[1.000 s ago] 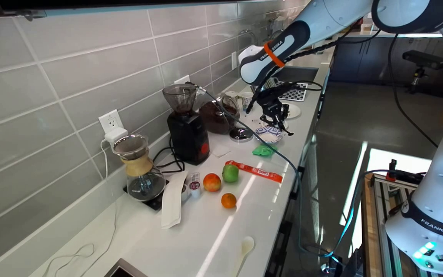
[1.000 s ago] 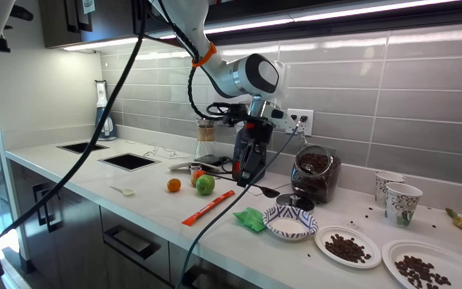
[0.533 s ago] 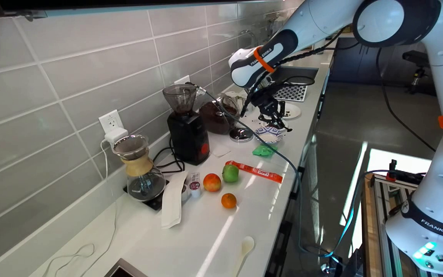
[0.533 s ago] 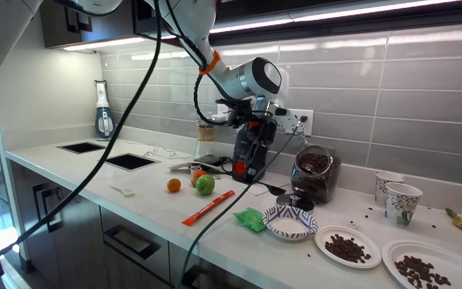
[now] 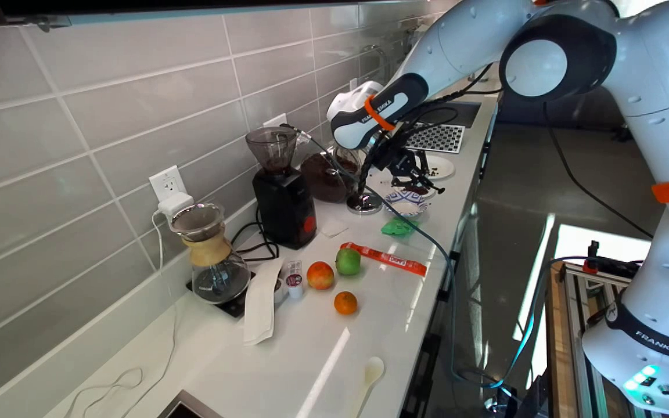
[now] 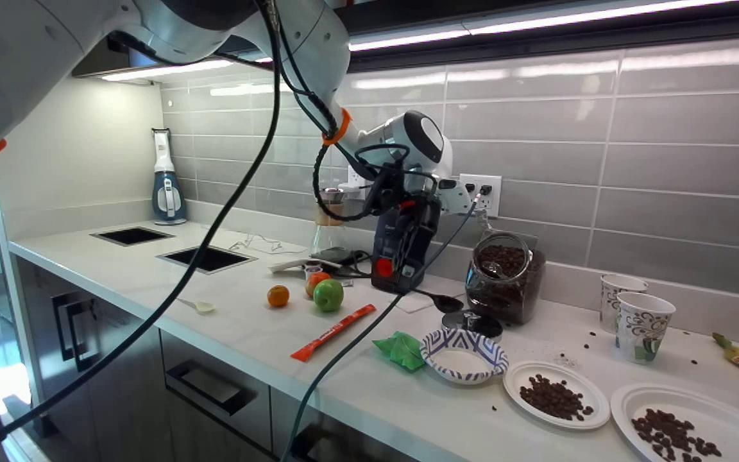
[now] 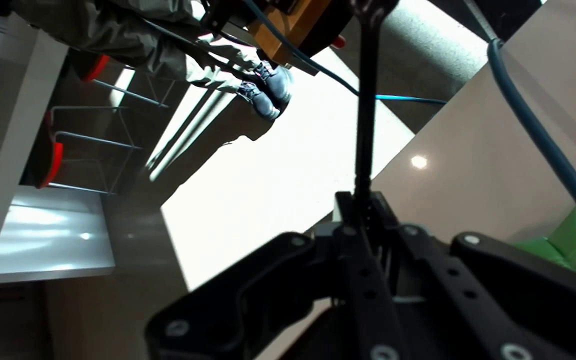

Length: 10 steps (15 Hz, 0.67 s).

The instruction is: Use the black ladle to take some coffee beans from the glass container and place them in the black and white bowl.

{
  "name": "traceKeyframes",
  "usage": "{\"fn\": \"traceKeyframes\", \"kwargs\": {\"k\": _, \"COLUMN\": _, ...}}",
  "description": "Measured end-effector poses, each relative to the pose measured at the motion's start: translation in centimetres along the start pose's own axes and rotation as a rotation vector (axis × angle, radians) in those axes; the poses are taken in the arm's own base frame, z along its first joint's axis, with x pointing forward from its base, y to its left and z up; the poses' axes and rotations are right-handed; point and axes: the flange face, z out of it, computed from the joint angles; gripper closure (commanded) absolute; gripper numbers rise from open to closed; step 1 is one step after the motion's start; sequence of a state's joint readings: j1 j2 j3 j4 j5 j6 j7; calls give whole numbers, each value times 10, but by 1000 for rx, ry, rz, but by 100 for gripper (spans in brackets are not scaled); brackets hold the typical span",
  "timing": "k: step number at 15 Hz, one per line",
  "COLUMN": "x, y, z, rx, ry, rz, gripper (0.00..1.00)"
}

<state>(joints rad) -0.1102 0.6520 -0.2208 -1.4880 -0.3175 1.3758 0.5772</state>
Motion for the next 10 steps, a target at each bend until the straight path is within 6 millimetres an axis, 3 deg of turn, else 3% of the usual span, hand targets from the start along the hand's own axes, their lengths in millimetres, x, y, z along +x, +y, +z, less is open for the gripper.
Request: {"fn": "traceKeyframes", "kwargs": {"k": 10, "x": 23, "y": -13, "z": -2, "rx": -124, "ry": 43, "rz": 28, "gripper": 98}}
